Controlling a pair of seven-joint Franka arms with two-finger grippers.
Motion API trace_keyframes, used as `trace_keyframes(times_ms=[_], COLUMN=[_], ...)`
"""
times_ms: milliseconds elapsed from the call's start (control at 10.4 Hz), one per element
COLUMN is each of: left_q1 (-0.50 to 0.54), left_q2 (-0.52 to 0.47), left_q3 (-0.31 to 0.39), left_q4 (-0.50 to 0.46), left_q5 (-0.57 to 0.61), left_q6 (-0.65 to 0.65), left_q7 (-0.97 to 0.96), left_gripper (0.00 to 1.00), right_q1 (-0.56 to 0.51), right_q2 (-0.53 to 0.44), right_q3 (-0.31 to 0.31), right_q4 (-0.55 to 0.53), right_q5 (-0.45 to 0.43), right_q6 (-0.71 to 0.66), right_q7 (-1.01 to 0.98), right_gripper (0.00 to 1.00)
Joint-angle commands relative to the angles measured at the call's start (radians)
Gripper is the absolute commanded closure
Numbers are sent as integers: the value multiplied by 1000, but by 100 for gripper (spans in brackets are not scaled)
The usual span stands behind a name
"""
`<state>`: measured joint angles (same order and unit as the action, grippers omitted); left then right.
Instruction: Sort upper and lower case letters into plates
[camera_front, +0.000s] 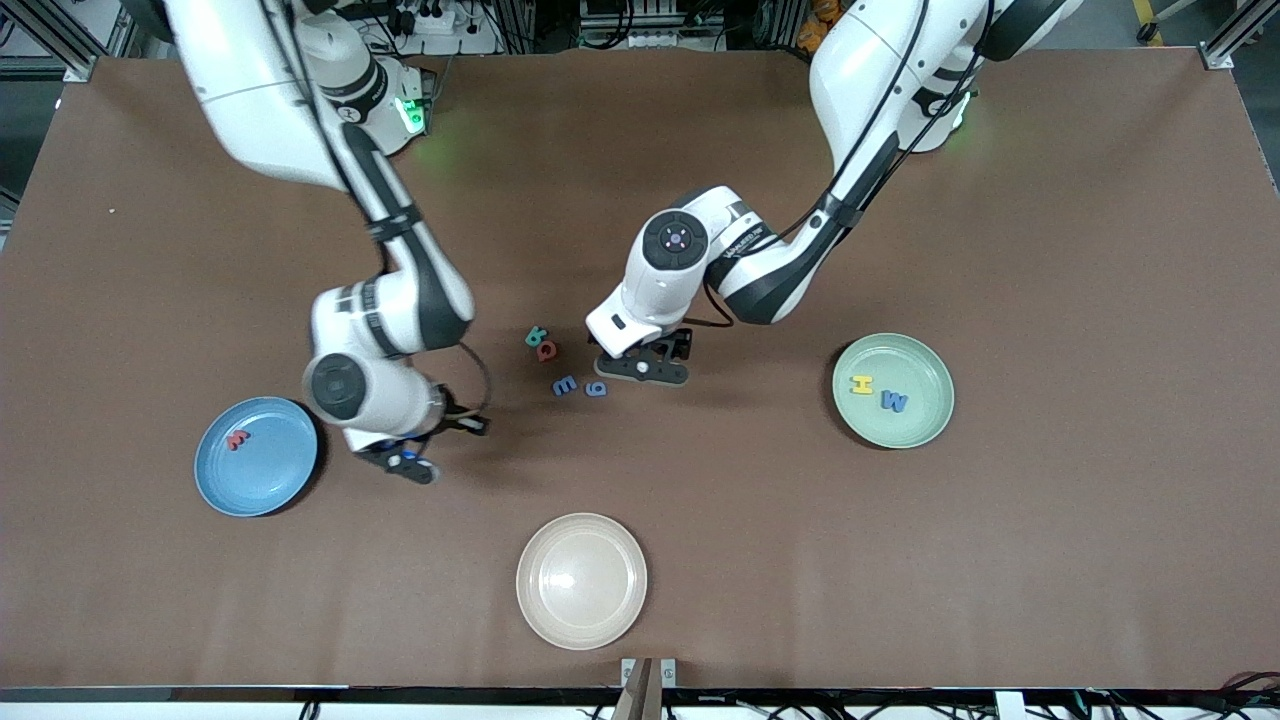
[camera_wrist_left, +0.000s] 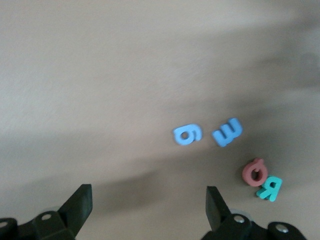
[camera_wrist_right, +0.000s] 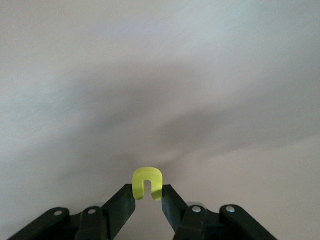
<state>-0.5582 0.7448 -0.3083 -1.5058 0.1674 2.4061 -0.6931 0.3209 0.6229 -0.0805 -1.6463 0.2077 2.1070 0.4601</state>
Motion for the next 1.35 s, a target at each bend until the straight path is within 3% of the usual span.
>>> trace_keyframes(times_ms=[0, 192, 577, 770, 962, 1251], left_q1=[-32, -42, -100, -118, -170, -284], left_q2=[59, 94, 182, 179, 168, 147], left_q3=[12, 12, 43, 48, 61, 148], left_q4=[29, 35, 116, 119, 113, 118], left_q5=[98, 176, 187, 182, 188, 187], left_q6=[130, 230, 314, 314, 298, 164], left_q7=[78, 116, 191, 137, -45, -215], left_gripper=[0, 0, 0, 0, 0, 0], right_q1=[-132, -222, -345, -365, -375, -391], right_q2=[-41, -40, -31, -29, -28, -20], right_q3=[-4, -5, -5, -5, -5, -5], right_q4=[-24, -27, -29, -30, -30, -33], right_q5=[-33, -86, -148, -162, -168, -169], right_q6=[-73, -76, -78, -78, -78, -76], right_q7=[-237, -380, -564, -590, -594, -595], right_gripper=[100, 100, 100, 100, 100, 100])
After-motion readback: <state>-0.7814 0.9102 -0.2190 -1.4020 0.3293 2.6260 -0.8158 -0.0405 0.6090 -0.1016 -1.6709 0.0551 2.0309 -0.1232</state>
